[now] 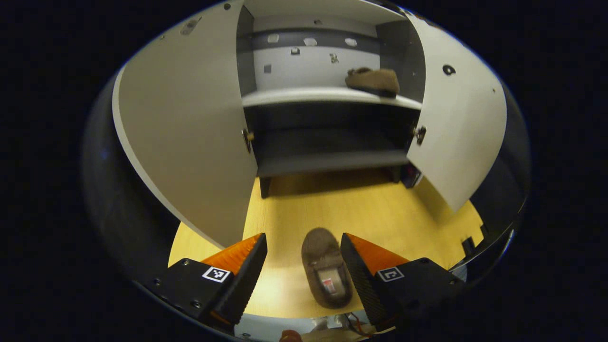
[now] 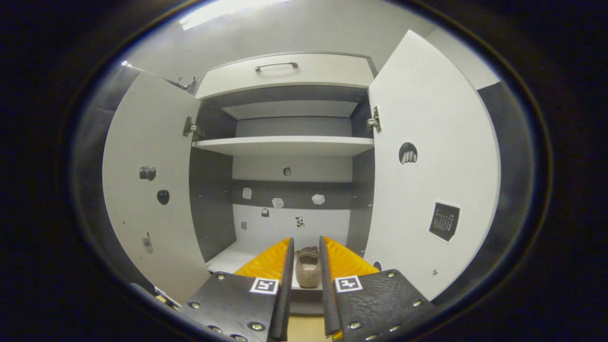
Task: Grab one shoe with the right hand and put it into the shoe cabinet, grab the other shoe with the left hand and put it into the shoe cabinet; then close the right door with the right hand and the left door with the left hand.
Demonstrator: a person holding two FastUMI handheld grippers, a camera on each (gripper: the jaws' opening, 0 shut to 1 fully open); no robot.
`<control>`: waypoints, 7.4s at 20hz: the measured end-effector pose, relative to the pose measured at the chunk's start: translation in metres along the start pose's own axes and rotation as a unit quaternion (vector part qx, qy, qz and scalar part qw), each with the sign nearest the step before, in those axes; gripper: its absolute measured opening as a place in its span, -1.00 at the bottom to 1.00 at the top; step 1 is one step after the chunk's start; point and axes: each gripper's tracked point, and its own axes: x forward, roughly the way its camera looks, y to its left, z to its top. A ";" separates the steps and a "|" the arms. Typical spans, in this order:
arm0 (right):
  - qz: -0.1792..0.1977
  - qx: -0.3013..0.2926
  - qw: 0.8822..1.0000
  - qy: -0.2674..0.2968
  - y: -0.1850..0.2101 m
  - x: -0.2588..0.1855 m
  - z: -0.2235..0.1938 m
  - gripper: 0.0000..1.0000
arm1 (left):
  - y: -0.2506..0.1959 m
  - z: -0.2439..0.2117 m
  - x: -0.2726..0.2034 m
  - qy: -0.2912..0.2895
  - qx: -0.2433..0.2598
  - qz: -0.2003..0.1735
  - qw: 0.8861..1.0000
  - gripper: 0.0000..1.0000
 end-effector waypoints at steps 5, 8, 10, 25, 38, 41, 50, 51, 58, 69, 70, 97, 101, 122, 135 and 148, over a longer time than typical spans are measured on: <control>-0.012 0.000 1.000 -0.004 -0.010 -0.008 0.004 -0.43 | 0.006 -0.036 0.015 0.084 0.007 -0.019 0.996 0.94; -0.024 -0.002 1.000 -0.007 -0.019 -0.010 0.006 -0.42 | 0.006 -0.039 0.010 0.112 0.006 -0.023 0.993 0.96; -0.032 -0.007 0.999 -0.005 -0.024 -0.012 0.005 -0.42 | 0.005 -0.038 0.013 0.107 0.001 -0.023 0.994 0.96; -0.069 -0.029 0.997 0.007 -0.060 -0.020 0.002 -0.42 | 0.019 -0.010 0.020 0.112 -0.106 0.014 0.988 -0.65; -0.068 -0.011 0.998 -0.001 -0.072 -0.017 -0.001 -0.43 | 0.009 0.165 -0.023 -0.039 -0.084 -0.007 0.996 -0.98; -0.061 0.000 0.998 -0.007 -0.071 -0.018 0.001 -0.43 | 0.007 0.232 -0.040 -0.089 -0.082 -0.015 0.993 -0.99; -0.018 0.012 1.000 -0.010 -0.049 -0.018 0.000 -0.42 | 0.012 0.405 -0.046 -0.198 -0.080 -0.012 0.977 -0.99; -0.013 0.013 1.000 -0.010 -0.047 -0.019 -0.001 -0.42 | 0.012 0.420 -0.043 -0.204 -0.078 -0.011 0.976 -0.99; 0.000 0.019 1.000 -0.012 -0.039 -0.019 -0.002 -0.43 | 0.023 0.502 -0.018 -0.226 -0.063 0.009 0.972 -0.99; -0.015 0.025 1.000 -0.007 -0.050 -0.014 -0.003 -0.43 | 0.038 0.552 0.043 -0.207 -0.055 0.033 0.976 -0.98; -0.017 0.024 1.000 -0.007 -0.051 -0.014 -0.003 -0.43 | 0.039 0.552 0.046 -0.205 -0.053 0.036 0.977 -0.99; -0.021 0.016 1.000 -0.001 -0.065 -0.061 -0.007 -0.43 | 0.046 0.503 -0.074 -0.214 -0.021 0.038 0.976 0.97; -0.037 0.016 0.999 -0.005 -0.081 -0.090 -0.003 -0.43 | 0.033 0.485 -0.144 -0.252 -0.010 0.019 0.968 0.97; -0.118 0.008 0.993 0.004 -0.199 -0.088 -0.015 0.15 | 0.010 0.409 -0.320 -0.299 0.016 -0.060 0.952 0.97; -0.016 0.009 1.000 0.006 -0.124 -0.081 -0.011 0.14 | 0.029 0.407 -0.348 -0.324 0.009 -0.036 0.945 0.97; 0.060 0.020 0.998 0.009 -0.057 -0.050 -0.010 0.14 | 0.060 0.382 -0.369 -0.325 -0.013 0.002 0.945 0.97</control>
